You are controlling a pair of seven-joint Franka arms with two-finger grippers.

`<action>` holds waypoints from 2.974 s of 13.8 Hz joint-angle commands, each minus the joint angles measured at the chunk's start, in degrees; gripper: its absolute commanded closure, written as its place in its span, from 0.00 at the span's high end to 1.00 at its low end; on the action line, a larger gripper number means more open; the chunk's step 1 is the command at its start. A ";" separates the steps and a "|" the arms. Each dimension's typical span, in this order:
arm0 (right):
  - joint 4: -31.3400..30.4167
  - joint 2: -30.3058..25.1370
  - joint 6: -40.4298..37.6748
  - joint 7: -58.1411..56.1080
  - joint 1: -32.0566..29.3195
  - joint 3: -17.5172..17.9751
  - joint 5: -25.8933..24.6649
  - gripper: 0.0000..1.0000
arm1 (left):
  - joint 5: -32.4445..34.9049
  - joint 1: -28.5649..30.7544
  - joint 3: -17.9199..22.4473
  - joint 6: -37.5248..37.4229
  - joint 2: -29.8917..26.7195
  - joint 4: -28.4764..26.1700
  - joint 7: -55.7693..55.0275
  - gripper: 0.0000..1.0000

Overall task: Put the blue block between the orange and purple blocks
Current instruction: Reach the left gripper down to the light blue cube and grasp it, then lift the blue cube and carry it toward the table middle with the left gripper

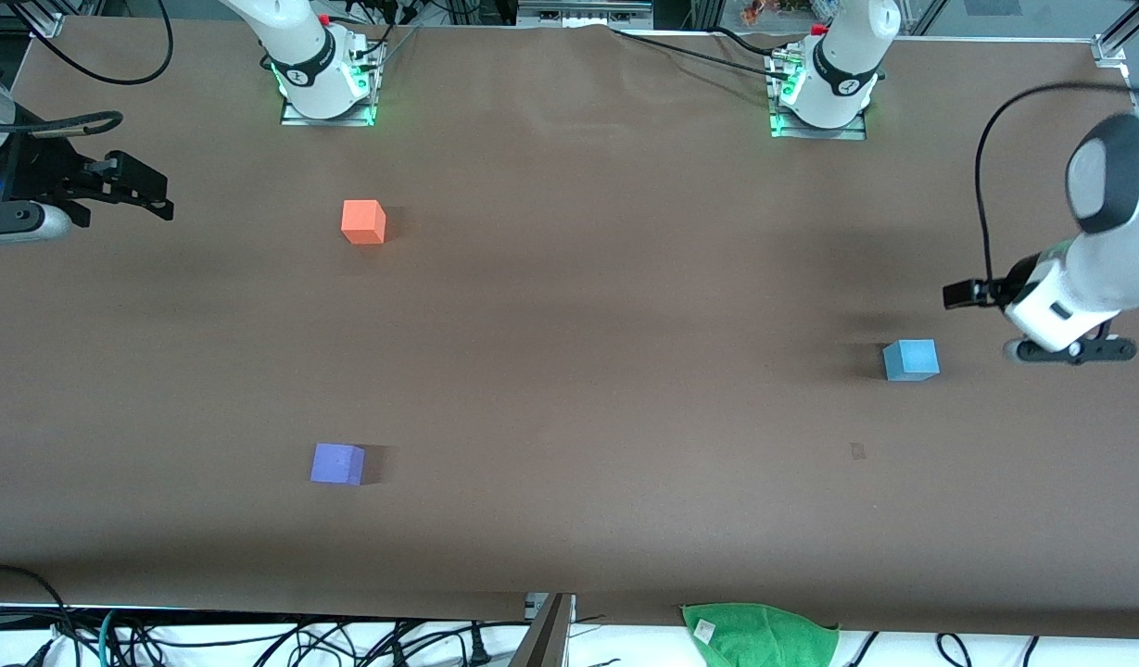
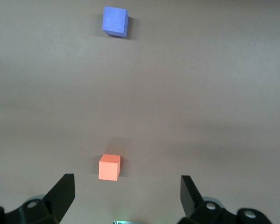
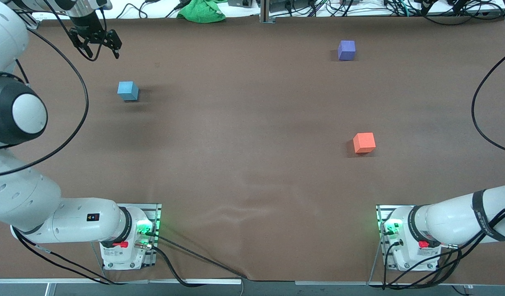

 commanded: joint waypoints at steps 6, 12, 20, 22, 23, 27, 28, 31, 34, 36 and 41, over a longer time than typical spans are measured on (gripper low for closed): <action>0.94 0.28 -0.83 -0.57 -0.21 0.23 -0.44 0.99 | 0.19 2.51 -0.33 13.66 9.44 -3.96 6.51 1.00; 1.03 0.28 -0.39 -0.57 -0.21 0.23 -0.44 0.99 | 0.98 2.78 -0.24 30.79 11.38 -13.36 6.95 1.00; 1.55 0.54 1.01 -0.74 -0.38 0.15 -1.14 1.00 | 0.98 3.31 -0.24 35.39 15.07 -14.07 8.09 0.31; 1.47 0.72 1.63 -0.66 -0.73 0.06 -1.32 1.00 | 0.98 3.31 -0.33 34.60 14.20 -13.81 8.27 0.00; 1.47 0.81 1.46 -0.74 -0.82 -0.20 -1.32 0.99 | 0.98 3.31 -0.33 33.90 13.06 -13.81 8.27 0.00; 1.47 0.81 1.45 -1.18 -1.00 -1.17 -2.20 0.99 | 0.81 2.52 -2.25 20.93 7.08 -9.78 7.92 0.00; 1.47 0.81 1.28 -1.18 -1.00 -1.17 -2.20 0.99 | 0.72 2.52 -3.91 16.01 6.20 -7.24 7.40 0.00; 1.38 0.89 0.93 -1.27 -0.47 -1.00 -1.93 1.00 | -0.07 2.17 -10.33 -0.96 6.63 2.87 3.29 0.00; 1.47 0.89 1.45 -1.27 -0.12 -0.73 -1.58 0.99 | -0.07 -1.33 -17.02 -1.44 7.59 3.77 -5.32 0.00; 1.47 0.89 1.63 -1.27 -0.12 -0.73 -1.41 0.99 | -1.55 -7.55 -17.12 -1.26 11.36 7.87 -10.25 0.00; 1.47 1.25 5.05 -1.27 0.23 -0.30 -1.23 1.00 | -9.48 -18.47 -17.03 9.07 19.01 13.52 -23.87 0.00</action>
